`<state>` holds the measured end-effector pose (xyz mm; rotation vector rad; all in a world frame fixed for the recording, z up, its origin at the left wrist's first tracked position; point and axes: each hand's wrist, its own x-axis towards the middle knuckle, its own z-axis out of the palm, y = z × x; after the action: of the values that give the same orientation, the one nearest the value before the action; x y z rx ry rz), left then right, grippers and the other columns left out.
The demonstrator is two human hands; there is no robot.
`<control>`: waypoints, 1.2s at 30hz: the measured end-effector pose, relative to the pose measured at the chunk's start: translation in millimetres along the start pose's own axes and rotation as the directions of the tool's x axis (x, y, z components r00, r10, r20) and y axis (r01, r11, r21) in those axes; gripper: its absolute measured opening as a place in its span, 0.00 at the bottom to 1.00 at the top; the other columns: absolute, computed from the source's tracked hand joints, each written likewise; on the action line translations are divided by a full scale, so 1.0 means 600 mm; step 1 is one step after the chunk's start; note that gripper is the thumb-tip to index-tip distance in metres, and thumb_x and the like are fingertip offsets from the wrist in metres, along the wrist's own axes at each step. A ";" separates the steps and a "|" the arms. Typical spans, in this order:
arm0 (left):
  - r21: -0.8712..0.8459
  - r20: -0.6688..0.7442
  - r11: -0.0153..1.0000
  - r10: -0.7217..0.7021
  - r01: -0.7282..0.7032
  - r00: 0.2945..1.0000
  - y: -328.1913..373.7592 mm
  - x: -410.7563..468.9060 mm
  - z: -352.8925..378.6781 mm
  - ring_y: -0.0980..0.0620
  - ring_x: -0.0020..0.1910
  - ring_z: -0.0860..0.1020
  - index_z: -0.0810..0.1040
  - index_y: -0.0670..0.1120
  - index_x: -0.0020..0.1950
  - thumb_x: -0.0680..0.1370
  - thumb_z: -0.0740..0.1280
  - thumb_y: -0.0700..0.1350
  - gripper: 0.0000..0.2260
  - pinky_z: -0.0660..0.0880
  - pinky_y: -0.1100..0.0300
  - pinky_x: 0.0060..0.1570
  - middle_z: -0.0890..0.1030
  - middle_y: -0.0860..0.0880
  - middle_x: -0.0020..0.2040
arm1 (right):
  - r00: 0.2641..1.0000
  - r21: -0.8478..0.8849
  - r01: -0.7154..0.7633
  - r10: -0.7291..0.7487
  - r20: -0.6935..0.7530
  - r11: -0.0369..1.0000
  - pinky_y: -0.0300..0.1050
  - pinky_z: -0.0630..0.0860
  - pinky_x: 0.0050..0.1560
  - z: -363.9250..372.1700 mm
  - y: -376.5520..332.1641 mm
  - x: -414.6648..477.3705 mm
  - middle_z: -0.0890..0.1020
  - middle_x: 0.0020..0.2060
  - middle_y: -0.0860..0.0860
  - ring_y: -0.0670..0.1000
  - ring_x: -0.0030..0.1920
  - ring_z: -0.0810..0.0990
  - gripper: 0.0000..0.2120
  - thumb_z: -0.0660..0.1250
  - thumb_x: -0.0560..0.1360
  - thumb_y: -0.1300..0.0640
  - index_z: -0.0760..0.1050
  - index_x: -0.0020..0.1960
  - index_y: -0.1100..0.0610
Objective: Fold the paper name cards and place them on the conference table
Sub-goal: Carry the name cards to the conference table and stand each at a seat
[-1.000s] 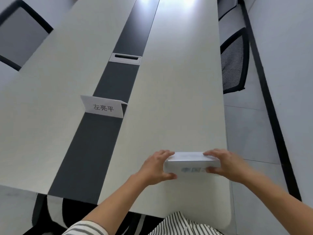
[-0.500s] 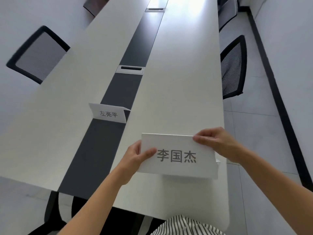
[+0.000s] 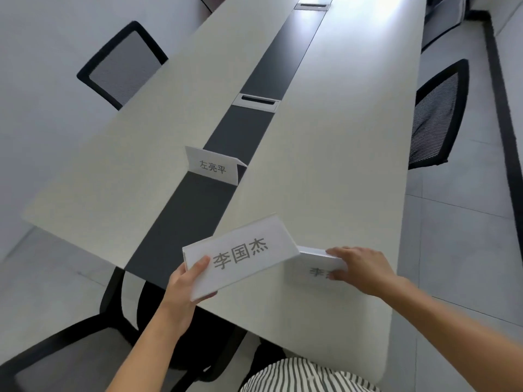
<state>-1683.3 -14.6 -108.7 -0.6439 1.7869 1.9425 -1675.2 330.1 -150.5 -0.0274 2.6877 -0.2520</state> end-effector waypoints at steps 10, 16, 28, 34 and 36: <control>-0.218 -0.150 0.964 0.120 -0.151 0.981 -0.023 -0.086 -0.035 0.43 0.58 0.79 0.76 0.49 0.65 0.72 0.70 0.56 0.23 0.75 0.49 0.52 0.82 0.44 0.59 | 0.963 0.003 0.154 -0.149 -0.224 0.988 0.44 0.66 0.41 -0.125 -0.044 -0.035 0.83 0.49 0.45 0.51 0.49 0.78 0.22 0.63 0.71 0.33 0.70 0.63 0.37; -0.307 -0.338 0.882 0.251 -0.358 0.907 -0.025 -0.172 -0.102 0.51 0.49 0.83 0.77 0.49 0.63 0.74 0.66 0.49 0.18 0.80 0.59 0.39 0.84 0.48 0.53 | 0.950 0.077 0.261 -0.243 -0.195 0.962 0.44 0.70 0.41 -0.132 -0.152 -0.041 0.83 0.46 0.47 0.53 0.47 0.79 0.24 0.64 0.69 0.31 0.73 0.61 0.39; -0.282 -0.690 0.800 0.215 -0.530 0.691 -0.149 -0.411 -0.385 0.52 0.49 0.81 0.78 0.50 0.59 0.77 0.64 0.47 0.11 0.76 0.55 0.44 0.84 0.49 0.53 | 0.874 0.306 0.468 -0.485 -0.025 0.829 0.38 0.73 0.34 -0.012 -0.483 -0.137 0.83 0.44 0.43 0.44 0.40 0.80 0.20 0.69 0.69 0.36 0.77 0.57 0.44; -0.264 -0.813 0.796 0.120 -0.544 0.570 -0.234 -0.569 -0.584 0.54 0.45 0.84 0.79 0.46 0.57 0.77 0.65 0.42 0.10 0.81 0.63 0.39 0.85 0.49 0.50 | 0.822 0.349 0.540 -0.569 -0.022 0.766 0.52 0.82 0.37 0.088 -0.709 -0.218 0.85 0.40 0.43 0.46 0.36 0.83 0.18 0.69 0.67 0.34 0.77 0.50 0.44; -0.261 -0.858 0.795 0.069 -0.547 0.510 -0.261 -0.607 -0.638 0.53 0.46 0.83 0.79 0.46 0.57 0.77 0.65 0.42 0.10 0.81 0.59 0.44 0.84 0.48 0.52 | 0.809 0.300 0.561 -0.588 0.003 0.772 0.50 0.81 0.36 0.112 -0.777 -0.240 0.83 0.38 0.42 0.45 0.35 0.82 0.17 0.68 0.67 0.34 0.76 0.49 0.43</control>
<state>-1277.5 -381.9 -42.7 -1.7796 1.9480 2.6971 -1525.7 -131.5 -64.6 -0.7690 2.4428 -0.8051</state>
